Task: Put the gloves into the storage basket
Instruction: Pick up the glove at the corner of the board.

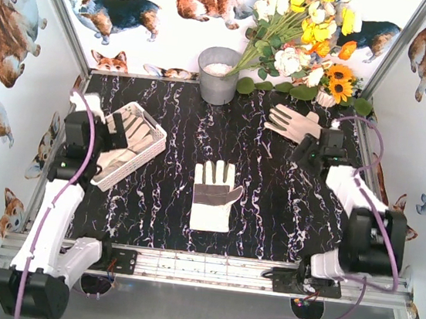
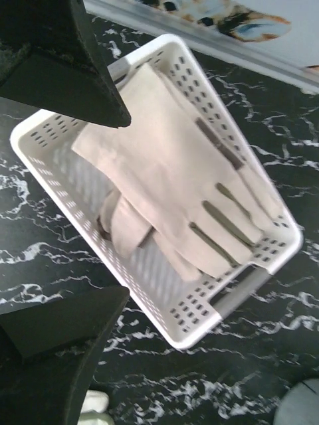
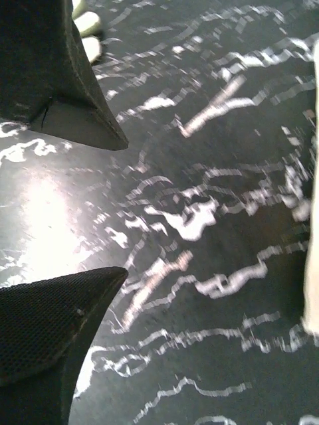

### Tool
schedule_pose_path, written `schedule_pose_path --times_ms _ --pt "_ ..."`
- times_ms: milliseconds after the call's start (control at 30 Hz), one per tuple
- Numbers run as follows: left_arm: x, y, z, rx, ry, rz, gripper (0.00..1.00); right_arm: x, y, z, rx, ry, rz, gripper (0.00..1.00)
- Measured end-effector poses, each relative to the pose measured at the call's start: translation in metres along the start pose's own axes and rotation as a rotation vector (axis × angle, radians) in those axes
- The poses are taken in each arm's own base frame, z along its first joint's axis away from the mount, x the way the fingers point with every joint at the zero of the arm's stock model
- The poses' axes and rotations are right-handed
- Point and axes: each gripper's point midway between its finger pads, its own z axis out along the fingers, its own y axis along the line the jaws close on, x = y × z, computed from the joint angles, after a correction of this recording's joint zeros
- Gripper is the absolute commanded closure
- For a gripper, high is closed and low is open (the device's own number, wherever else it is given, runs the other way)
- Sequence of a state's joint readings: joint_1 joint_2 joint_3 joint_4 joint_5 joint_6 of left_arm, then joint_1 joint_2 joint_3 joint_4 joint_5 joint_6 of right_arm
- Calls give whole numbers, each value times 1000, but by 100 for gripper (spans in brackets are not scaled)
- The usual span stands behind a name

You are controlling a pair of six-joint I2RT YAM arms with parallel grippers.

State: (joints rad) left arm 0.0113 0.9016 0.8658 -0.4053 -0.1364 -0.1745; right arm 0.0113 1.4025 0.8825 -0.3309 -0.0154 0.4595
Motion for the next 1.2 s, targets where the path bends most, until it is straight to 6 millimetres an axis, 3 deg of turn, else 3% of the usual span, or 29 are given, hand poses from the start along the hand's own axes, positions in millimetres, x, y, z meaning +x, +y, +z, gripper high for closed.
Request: schedule_pose_path --times_ms 167,433,733,1200 --pt "44 13 -3 -4 51 -9 0 -17 -43 29 69 10 153 32" --pt "40 20 -4 -23 29 13 0 -63 -84 56 79 -81 387 35" --pt "45 32 1 -65 52 49 0 -81 -82 98 -26 -54 568 44" --pt "46 42 3 -94 64 60 0 -86 -79 108 -62 -62 706 48"
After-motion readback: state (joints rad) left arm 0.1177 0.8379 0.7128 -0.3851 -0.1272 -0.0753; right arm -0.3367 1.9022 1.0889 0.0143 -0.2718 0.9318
